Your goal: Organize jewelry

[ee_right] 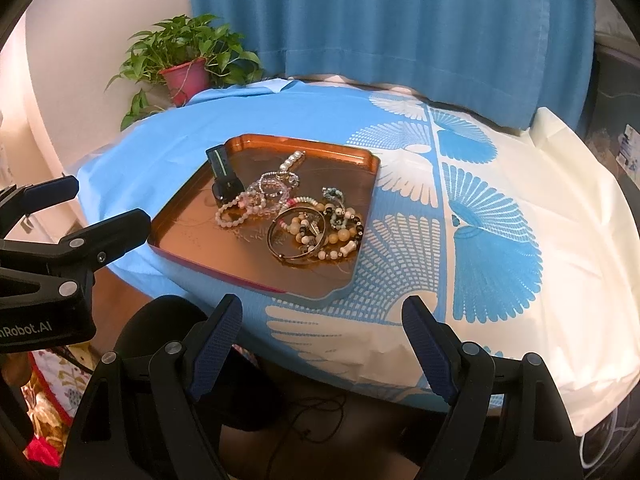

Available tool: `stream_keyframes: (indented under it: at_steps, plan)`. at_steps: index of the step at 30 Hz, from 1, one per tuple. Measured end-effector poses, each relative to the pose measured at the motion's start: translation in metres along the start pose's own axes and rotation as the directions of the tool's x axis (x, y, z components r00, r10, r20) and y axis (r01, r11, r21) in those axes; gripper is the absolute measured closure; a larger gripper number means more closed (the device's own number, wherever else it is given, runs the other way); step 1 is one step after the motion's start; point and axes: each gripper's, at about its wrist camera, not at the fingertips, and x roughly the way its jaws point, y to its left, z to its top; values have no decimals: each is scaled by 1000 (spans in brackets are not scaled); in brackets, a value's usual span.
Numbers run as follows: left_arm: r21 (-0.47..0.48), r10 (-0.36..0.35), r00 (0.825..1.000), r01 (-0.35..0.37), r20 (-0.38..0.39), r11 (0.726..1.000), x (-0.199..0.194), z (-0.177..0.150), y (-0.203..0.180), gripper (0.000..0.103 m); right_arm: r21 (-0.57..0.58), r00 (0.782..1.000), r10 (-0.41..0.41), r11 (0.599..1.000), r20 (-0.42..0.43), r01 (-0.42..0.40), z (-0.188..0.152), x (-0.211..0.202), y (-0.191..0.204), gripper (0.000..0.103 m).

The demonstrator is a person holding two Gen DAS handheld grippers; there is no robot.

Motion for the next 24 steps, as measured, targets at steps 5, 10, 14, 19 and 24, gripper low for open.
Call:
stream_keyframes:
  at_steps: [5, 10, 14, 19, 24]
  plan:
    - [1, 2, 1000, -2, 0, 1000, -1, 0, -1, 1, -1, 1000, 0, 1000, 0, 0, 1, 0, 0, 21]
    - [4, 4, 1000, -4, 0, 1000, -1, -1, -1, 1, 1, 1000, -2, 1000, 3, 2, 2, -1, -1, 21]
    - [0, 4, 1000, -4, 0, 1000, -1, 0, -2, 1, 1, 1000, -4, 1000, 4, 4, 3, -1, -1, 21]
    - [-3, 11, 1000, -11, 0, 1000, -1, -1, -1, 1, -1, 1000, -2, 1000, 3, 2, 4, -1, -1, 21]
    - [-5, 12, 1000, -12, -3, 1000, 0, -2, 0, 1, -1, 1000, -3, 1000, 4, 3, 3, -1, 1, 21]
